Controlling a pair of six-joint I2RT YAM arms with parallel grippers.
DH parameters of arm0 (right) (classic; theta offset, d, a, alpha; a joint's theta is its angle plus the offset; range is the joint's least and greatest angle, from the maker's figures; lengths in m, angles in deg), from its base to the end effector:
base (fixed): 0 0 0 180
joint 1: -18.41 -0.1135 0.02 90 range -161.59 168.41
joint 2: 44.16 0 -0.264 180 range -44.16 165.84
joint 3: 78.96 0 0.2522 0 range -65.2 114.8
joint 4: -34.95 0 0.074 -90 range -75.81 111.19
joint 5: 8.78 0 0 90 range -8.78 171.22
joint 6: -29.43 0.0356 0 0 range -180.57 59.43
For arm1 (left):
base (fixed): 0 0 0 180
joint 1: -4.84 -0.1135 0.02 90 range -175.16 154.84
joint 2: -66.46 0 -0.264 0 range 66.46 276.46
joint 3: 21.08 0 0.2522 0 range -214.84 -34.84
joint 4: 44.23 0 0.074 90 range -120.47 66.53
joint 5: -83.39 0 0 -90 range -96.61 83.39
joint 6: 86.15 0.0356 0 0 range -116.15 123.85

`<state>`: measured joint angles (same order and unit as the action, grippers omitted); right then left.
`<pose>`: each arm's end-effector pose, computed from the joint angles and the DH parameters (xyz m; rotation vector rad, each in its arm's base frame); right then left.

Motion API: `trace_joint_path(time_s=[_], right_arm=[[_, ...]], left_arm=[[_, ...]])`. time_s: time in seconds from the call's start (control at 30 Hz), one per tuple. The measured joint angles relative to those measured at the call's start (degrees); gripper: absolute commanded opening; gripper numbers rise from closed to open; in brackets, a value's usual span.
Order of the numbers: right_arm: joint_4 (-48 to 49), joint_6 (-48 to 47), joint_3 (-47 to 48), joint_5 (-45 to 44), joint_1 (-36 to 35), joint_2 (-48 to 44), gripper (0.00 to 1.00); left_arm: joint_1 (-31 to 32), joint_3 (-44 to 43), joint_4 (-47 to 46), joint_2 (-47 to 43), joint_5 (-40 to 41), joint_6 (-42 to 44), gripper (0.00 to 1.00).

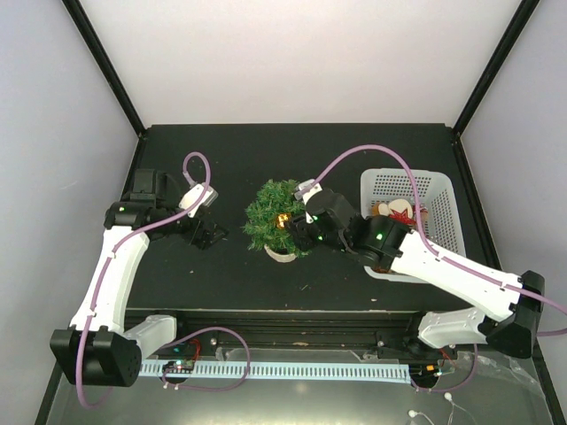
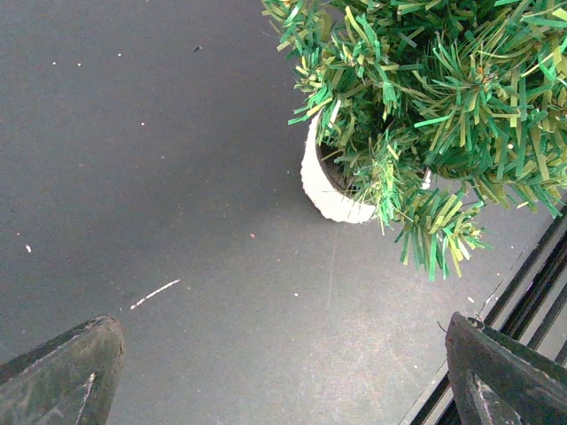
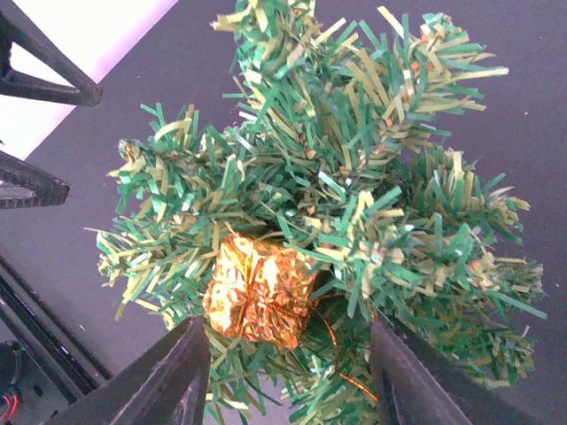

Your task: Decorate the small christmas tree

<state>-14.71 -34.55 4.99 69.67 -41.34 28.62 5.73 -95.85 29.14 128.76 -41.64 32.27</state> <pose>0.1444 0.2335 0.3468 -0.5574 2.2238 0.5821 0.1934 -0.0234 0.3116 0.8133 2.3174 -0.5991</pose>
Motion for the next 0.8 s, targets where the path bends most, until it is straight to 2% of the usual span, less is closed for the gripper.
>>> trace_joint_path(time_s=[0.23,0.47,0.6,0.73,0.8], right_arm=[[0.3,0.7,-4.5,-2.4,0.0,-5.5,0.48],[-0.9,3.0,-7.6,-10.0,0.0,-14.1,0.49],[-2.1,4.8,-7.6,-14.9,0.1,-15.4,0.49],[-5.2,8.4,-7.8,-17.7,3.5,-13.7,0.49],[-7.0,10.8,-8.4,-17.7,8.7,-12.6,0.49]], left_arm=[[0.0,0.1,0.0,-0.3,0.6,0.0,0.99],[0.0,0.5,-0.1,-0.5,0.8,0.0,0.99],[0.0,0.6,-0.1,-0.5,0.8,0.0,0.99],[0.0,0.6,-0.1,-0.5,1.0,0.0,0.99],[0.0,0.7,-0.1,-0.5,1.2,0.0,0.99]])
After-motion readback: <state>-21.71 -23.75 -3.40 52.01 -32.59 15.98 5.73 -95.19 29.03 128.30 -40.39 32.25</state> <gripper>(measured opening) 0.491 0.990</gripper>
